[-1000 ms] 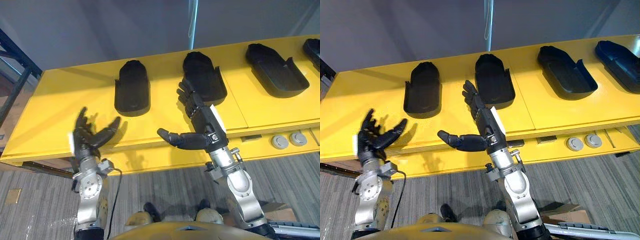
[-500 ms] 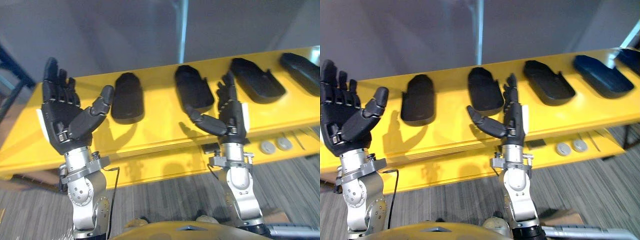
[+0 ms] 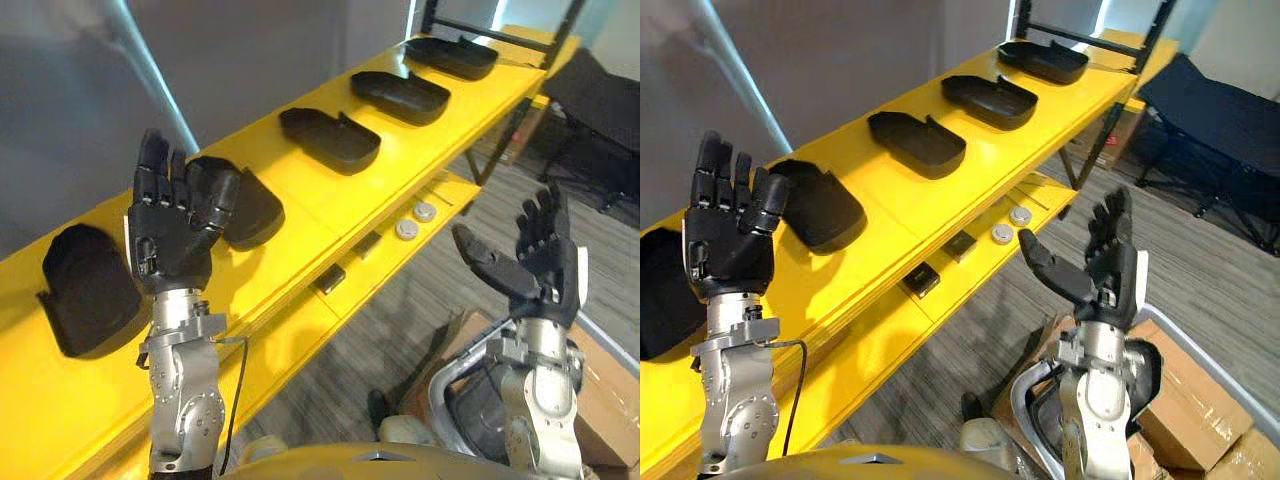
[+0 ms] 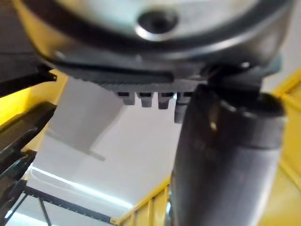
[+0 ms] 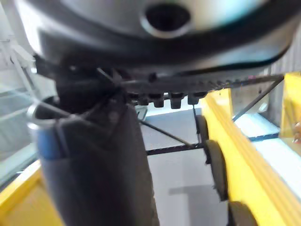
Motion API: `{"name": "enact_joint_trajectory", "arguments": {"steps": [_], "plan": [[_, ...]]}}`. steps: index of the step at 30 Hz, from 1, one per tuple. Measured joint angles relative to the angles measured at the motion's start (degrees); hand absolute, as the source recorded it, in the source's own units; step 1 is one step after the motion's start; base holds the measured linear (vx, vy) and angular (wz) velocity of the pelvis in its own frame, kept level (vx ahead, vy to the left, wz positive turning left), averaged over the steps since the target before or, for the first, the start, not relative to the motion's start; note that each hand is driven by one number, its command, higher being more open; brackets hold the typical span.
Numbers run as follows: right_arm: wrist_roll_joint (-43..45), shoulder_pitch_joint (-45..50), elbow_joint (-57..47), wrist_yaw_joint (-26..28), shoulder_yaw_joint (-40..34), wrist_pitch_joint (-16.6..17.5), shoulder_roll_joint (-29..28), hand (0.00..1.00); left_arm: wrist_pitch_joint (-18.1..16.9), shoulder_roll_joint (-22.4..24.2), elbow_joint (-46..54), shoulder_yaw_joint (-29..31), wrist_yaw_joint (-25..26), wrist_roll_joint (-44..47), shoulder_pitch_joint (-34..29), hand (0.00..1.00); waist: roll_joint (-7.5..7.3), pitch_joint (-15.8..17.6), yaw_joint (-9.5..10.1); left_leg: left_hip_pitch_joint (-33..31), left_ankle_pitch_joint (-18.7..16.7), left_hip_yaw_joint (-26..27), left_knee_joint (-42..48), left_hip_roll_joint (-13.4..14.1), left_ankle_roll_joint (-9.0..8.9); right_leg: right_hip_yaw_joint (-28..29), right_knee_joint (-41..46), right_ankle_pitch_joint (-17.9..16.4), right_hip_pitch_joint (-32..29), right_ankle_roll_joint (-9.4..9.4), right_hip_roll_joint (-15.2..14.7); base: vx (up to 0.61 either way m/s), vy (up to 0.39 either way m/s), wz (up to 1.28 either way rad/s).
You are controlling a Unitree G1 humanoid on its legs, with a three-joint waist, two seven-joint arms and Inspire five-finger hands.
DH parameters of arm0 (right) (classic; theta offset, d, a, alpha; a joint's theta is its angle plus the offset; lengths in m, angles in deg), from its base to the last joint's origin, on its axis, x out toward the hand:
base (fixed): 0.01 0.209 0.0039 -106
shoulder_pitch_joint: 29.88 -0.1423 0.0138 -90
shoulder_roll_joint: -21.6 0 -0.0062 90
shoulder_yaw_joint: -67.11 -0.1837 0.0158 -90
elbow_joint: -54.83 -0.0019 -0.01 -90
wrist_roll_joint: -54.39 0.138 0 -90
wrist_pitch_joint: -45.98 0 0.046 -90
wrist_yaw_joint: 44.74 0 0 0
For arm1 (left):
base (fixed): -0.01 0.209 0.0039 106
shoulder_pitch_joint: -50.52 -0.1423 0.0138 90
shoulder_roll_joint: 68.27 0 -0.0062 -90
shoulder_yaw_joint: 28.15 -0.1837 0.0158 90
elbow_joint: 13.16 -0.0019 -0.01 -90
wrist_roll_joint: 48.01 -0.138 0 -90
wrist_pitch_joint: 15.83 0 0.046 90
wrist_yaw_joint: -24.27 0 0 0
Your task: Walk over and take three plastic housings, then place them on the shelf
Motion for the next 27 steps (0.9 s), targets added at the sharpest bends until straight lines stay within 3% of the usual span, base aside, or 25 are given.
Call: {"name": "enact_joint_trajectory", "arguments": {"steps": [1,3,6,9,11,13,15,16,17,18,19,22,25,27], "plan": [[0.0,-1.1,0.0,0.1,0.7,0.0,0.3,1.00,0.3,0.0,0.0,0.0,-0.9,0.0,-0.2,1.00,0.43,-0.3,0.31,0.1,0.1,-0.5,-0.5,-0.2,-0.18,-0.4,0.1,0.4,-0.4,-0.29,0.0,0.04,0.073,-0.31],[-0.2,-3.5,0.1,0.1,3.4,-0.3,0.3,1.00,0.7,0.1,0.0,0.0,-4.1,0.5,-0.3,1.00,0.79,-0.8,0.39,0.6,0.3,-0.5,-2.9,-1.6,-0.56,-2.2,-0.4,1.6,-0.7,1.25,-1.0,0.06,0.051,0.16],[-0.9,-3.7,2.1,0.1,5.3,-1.8,-1.0,1.00,0.7,0.1,0.0,-0.6,-7.7,2.8,0.3,1.00,0.82,-0.8,0.47,2.4,-0.2,-0.2,-9.5,-2.0,-3.22,-5.1,1.5,1.7,-1.9,2.18,-2.0,0.07,0.111,0.41],[-1.8,-2.0,5.0,-0.5,3.8,-3.0,-2.0,1.00,0.7,0.2,-0.7,-3.7,-10.2,5.4,2.1,1.00,0.71,-0.2,0.18,4.7,-1.7,0.1,-13.5,-2.4,-5.29,-6.8,11.1,-2.6,-5.2,2.98,-3.3,0.01,0.107,0.36],[-2.3,0.4,5.1,-1.2,2.8,-3.1,-3.9,1.00,0.6,0.2,-0.8,-6.1,-11.4,6.0,2.9,1.00,-0.50,1.2,-0.02,7.8,-3.3,0.6,-14.9,-4.0,-5.14,-5.9,18.6,-5.5,-6.7,3.23,-5.0,-0.11,0.168,0.06],[-3.3,2.8,5.1,-1.1,2.5,-3.0,-5.0,1.00,0.8,0.0,-0.8,-7.7,-12.5,6.0,2.8,1.00,-1.37,2.0,-0.48,9.6,-6.4,1.6,-14.8,-5.0,-4.91,-4.2,21.2,-5.6,-7.3,3.35,-5.6,-0.23,0.212,-0.34],[-3.7,4.2,5.0,-0.4,2.5,-2.8,-5.7,1.00,0.7,-0.4,-0.8,-8.1,-13.2,6.2,2.9,1.00,-1.90,2.6,-0.42,10.5,-10.4,4.8,-14.6,-6.4,-4.92,-2.3,21.4,-3.9,-8.9,5.11,-5.8,-0.34,0.195,-0.83],[-3.8,4.5,5.0,0.7,2.7,-2.7,-5.7,1.00,0.8,-0.5,-0.9,-7.9,-13.1,6.1,3.0,1.00,-2.73,3.9,0.22,10.2,-11.7,8.0,-13.6,-7.4,-4.40,-2.2,19.6,0.3,-10.1,4.96,-6.2,-0.52,0.155,-1.43],[-4.1,4.6,5.0,1.9,3.4,-2.6,-5.5,1.00,0.7,-0.3,-1.3,-7.5,-12.3,6.1,2.8,1.00,-2.53,4.8,1.14,9.9,-11.3,12.1,-13.7,-7.0,-3.42,-5.8,14.3,6.5,-9.8,3.76,-6.3,-0.55,0.148,-1.47],[-4.1,4.5,4.8,2.5,3.8,-2.5,-5.5,1.00,0.7,-0.5,-1.8,-7.3,-12.2,6.1,3.2,1.00,-2.77,5.4,1.12,9.8,-11.0,13.4,-13.8,-7.1,-2.71,-9.4,16.6,5.4,-10.1,2.51,-6.9,-0.62,0.140,-1.20],[-3.9,4.4,4.5,3.4,4.7,-2.0,-4.9,1.00,0.7,-1.5,-4.3,-7.3,-12.0,6.3,4.5,1.00,-2.52,5.4,0.40,8.5,-10.2,14.8,-14.0,-7.0,-1.09,-15.9,27.1,-2.2,-11.0,-0.11,-8.6,-0.44,0.104,-0.57],[-3.6,2.3,4.5,3.5,7.4,-0.7,-3.3,1.00,0.7,-2.0,-5.6,-8.7,-12.8,10.2,5.4,1.00,-2.39,5.3,0.18,4.9,-8.1,15.3,-14.2,-5.9,0.13,-20.9,42.9,-11.4,-10.3,-1.25,-12.3,-0.28,0.049,-0.29],[-3.6,-0.2,6.9,2.2,13.4,0.0,-3.5,1.00,1.7,-1.8,-5.6,-9.5,-14.8,13.5,3.6,1.00,-3.26,4.5,1.43,2.7,-4.5,17.4,-16.9,-5.4,-0.20,-22.5,47.2,-13.0,-6.0,-1.50,-17.7,-0.15,-0.037,-0.32],[-4.7,-1.6,10.4,1.7,18.4,-0.1,-4.6,1.00,3.5,-1.6,-5.6,-9.5,-17.2,14.0,-0.1,1.00,-3.37,3.7,3.20,1.9,-2.3,20.1,-18.0,-3.9,-1.84,-24.5,44.5,-12.8,-2.8,-1.38,-21.6,-0.06,-0.133,-0.65]]}}
